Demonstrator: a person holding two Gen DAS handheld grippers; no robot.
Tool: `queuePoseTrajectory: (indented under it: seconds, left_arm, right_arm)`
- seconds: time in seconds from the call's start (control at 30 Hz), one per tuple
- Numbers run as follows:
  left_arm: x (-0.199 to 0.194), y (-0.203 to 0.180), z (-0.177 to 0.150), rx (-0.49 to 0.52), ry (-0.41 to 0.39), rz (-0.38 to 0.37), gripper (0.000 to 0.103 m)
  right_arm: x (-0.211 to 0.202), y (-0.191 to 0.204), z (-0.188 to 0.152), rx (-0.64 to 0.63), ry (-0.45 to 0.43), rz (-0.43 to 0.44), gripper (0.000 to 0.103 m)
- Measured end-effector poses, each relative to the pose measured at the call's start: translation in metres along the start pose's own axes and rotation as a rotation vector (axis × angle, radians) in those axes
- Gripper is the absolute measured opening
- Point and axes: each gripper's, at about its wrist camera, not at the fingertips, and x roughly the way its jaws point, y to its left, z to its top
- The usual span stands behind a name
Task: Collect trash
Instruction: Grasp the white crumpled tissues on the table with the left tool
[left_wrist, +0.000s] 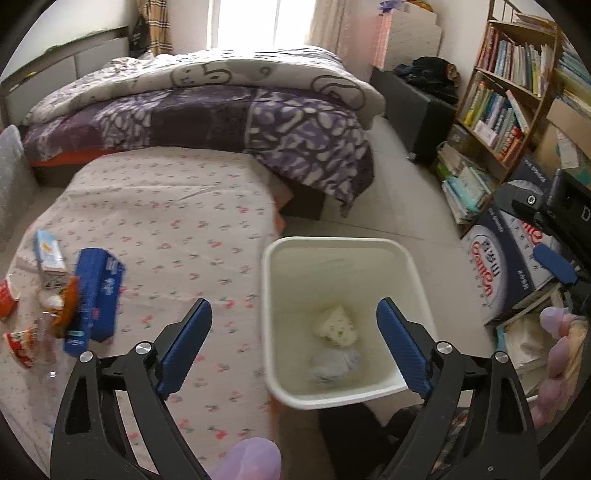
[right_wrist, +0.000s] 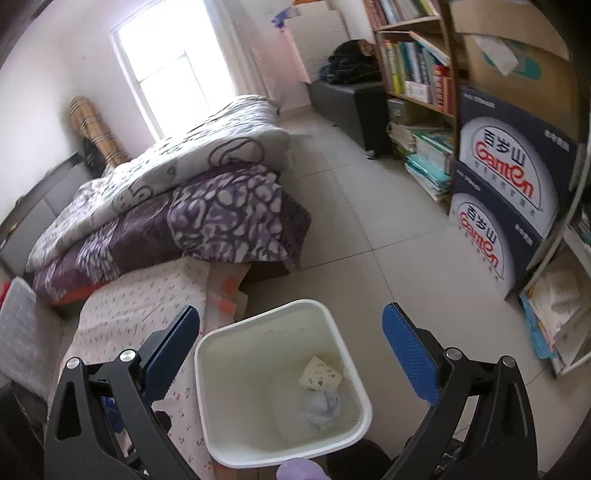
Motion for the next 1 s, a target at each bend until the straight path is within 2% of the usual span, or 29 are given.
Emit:
queuePoseTrajectory:
  seconds: [0.27,0.4,0.6,0.7,0.8,0.83,1.0]
  left_arm:
    - [-0.012,0.053,-0.011,-0.02,0.014,0.135,0.09]
    - [-0.012,0.087,-0.018,-0.045,0.066,0.216,0.091]
    - [-0.015,0.155,-0.034,-0.1,0.129,0.349,0.091]
    - [-0.024,0.196,-0.039,-0.17,0.148,0.393,0.091]
    - [-0.03,0.228,-0.042,-0.246,0.195,0.378,0.091]
    - [-0.033,0.243,-0.045,-0.27,0.226,0.35,0.091]
    - [-0.04,0.265,-0.07,-0.274,0.34,0.274,0.091]
  right_arm:
    - [0.004,0.055,-0.025,-0.16,0.028,0.033,0.096]
    - [0.007,0.083,-0.04,-0.245,0.045,0.048,0.096]
    - [0.016,0.116,-0.064,-0.339,0.099,0.071,0.096]
    - [0.02,0.132,-0.074,-0.379,0.122,0.084,0.096]
    - [0.023,0.147,-0.085,-0.425,0.146,0.104,0.096]
    - [0.025,0.151,-0.089,-0.44,0.159,0.115,0.096]
    - [0.033,0.174,-0.111,-0.523,0.248,0.179,0.096]
